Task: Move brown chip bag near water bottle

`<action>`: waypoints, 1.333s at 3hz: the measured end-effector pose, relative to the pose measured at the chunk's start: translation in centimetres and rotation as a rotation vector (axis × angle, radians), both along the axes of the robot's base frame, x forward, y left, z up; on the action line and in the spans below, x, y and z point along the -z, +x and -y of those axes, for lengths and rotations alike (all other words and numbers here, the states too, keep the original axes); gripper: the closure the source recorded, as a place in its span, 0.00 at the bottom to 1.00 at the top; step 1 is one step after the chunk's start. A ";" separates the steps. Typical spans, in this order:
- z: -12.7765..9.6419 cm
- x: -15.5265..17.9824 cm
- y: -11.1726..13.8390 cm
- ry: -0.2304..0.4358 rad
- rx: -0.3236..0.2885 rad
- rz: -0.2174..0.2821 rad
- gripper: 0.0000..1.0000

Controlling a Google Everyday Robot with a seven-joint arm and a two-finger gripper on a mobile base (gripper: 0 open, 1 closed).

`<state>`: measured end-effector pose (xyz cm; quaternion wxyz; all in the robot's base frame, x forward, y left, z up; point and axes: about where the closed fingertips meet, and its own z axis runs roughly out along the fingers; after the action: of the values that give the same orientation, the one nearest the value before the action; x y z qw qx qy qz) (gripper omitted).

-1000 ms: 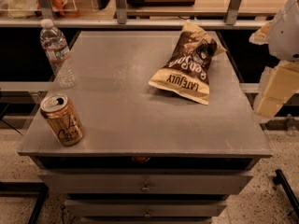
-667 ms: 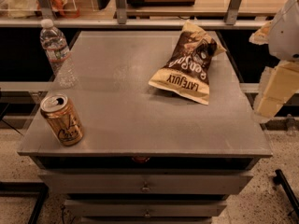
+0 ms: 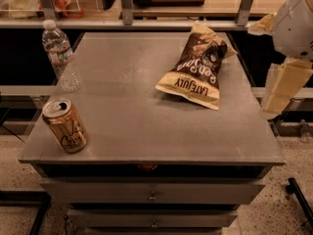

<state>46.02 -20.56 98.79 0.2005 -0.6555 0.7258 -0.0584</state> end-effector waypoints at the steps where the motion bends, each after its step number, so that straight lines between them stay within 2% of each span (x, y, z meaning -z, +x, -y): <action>1: -2.9 1.0 3.4 -0.073 -0.219 0.087 0.00; 2: -6.4 2.7 7.3 -0.196 -0.409 0.192 0.00; 4: -5.8 2.1 7.8 -0.251 -0.409 0.236 0.00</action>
Offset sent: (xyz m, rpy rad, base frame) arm 0.1335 0.1018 -0.0514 -0.3908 -0.3396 0.6228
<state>53.78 -14.80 96.69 0.2087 -0.7967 0.5370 -0.1823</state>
